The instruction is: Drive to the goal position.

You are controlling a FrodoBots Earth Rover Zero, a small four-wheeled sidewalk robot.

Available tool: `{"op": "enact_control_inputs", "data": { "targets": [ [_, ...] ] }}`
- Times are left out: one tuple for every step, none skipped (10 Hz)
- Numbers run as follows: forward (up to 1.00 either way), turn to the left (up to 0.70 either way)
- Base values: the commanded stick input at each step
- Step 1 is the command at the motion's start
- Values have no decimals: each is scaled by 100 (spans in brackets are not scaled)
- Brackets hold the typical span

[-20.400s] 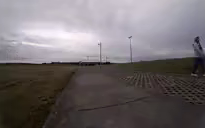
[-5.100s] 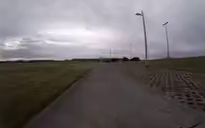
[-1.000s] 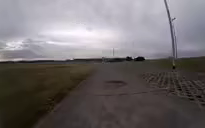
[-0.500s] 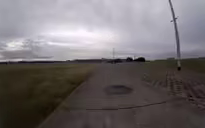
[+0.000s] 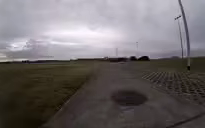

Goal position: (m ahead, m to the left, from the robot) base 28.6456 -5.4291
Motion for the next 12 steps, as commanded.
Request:
{"op": "enact_control_inputs", "data": {
  "targets": [
    [100,0],
    [100,0],
    [100,0],
    [100,0],
    [100,0],
    [100,0],
    [100,0],
    [100,0],
    [100,0],
    [100,0],
    [100,0],
    [100,0]
  ]
}}
